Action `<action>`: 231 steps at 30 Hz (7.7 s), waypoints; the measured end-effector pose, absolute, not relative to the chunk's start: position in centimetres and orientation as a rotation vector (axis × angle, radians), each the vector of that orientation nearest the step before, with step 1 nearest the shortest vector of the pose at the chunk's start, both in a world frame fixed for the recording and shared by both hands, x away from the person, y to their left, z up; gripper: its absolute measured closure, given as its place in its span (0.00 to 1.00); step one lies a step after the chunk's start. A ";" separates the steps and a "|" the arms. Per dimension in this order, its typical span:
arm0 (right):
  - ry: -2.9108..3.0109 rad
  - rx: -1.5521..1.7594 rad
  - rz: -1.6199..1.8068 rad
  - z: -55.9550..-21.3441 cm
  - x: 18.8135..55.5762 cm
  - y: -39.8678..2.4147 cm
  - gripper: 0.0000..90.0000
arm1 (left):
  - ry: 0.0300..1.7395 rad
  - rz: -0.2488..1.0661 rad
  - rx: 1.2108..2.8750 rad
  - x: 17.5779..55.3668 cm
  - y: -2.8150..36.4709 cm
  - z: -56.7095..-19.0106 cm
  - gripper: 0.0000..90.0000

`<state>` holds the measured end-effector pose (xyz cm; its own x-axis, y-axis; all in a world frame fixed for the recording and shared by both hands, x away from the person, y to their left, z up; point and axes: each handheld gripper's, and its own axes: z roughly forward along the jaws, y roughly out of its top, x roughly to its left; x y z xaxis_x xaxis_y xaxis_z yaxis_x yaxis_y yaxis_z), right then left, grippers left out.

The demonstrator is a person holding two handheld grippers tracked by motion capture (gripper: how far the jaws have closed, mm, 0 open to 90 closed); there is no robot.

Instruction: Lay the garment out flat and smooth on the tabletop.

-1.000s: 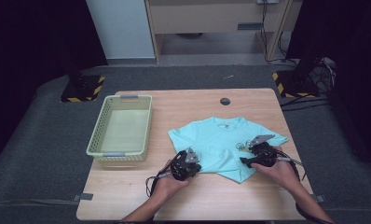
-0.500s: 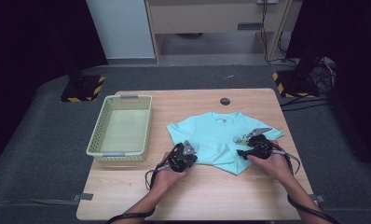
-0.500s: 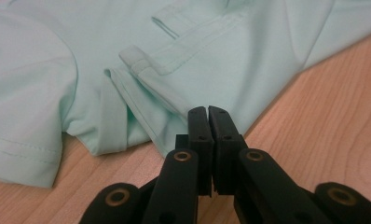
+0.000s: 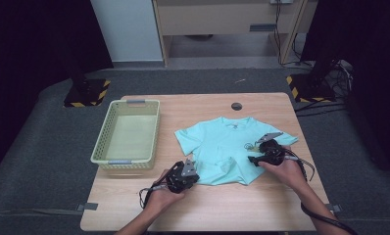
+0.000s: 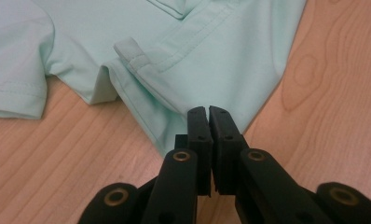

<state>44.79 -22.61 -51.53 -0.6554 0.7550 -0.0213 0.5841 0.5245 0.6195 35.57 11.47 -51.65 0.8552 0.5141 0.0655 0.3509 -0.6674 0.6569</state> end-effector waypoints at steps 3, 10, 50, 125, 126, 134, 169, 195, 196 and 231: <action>2.483 1.090 0.873 -51.1 44.9 -22.1 0.41 | 0.614 0.322 2.373 35.0 11.6 -51.6 0.97; 2.506 1.052 0.894 -50.6 45.5 -20.3 0.44 | 0.646 0.331 2.348 34.3 12.1 -51.4 0.87; 2.636 0.950 0.949 -51.3 49.1 -11.8 0.57 | 0.877 0.266 2.193 38.7 10.8 -51.7 0.60; 2.464 1.231 1.023 -49.3 34.5 -30.2 0.65 | 0.585 0.120 2.242 32.2 12.3 -51.1 0.83; 2.471 1.226 1.004 -49.5 34.7 -29.9 0.64 | 0.586 0.120 2.242 32.2 12.3 -51.1 0.83; 2.508 1.234 0.899 -50.4 33.4 -29.5 0.59 | 0.590 0.124 2.244 31.9 12.5 -51.1 0.79; 2.571 1.281 0.825 -49.4 30.8 -30.8 0.98 | 0.525 0.095 2.254 30.1 12.7 -50.1 0.94; 2.582 1.308 0.804 -47.8 28.6 -32.5 0.98 | 0.539 0.075 2.218 29.4 12.8 -49.4 0.95; 2.584 1.315 0.795 -47.8 28.4 -32.5 0.98 | 0.536 0.071 2.221 29.3 12.7 -49.4 0.95; 2.651 1.313 0.702 -48.1 25.4 -32.5 0.90 | 0.496 -0.028 2.290 26.2 13.3 -49.8 0.85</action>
<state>25.35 -32.50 -48.08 -0.6231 0.7742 0.1110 0.7276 0.5217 0.4454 26.17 13.33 -49.76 0.9238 0.3426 -0.1712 0.3595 -0.6217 0.6958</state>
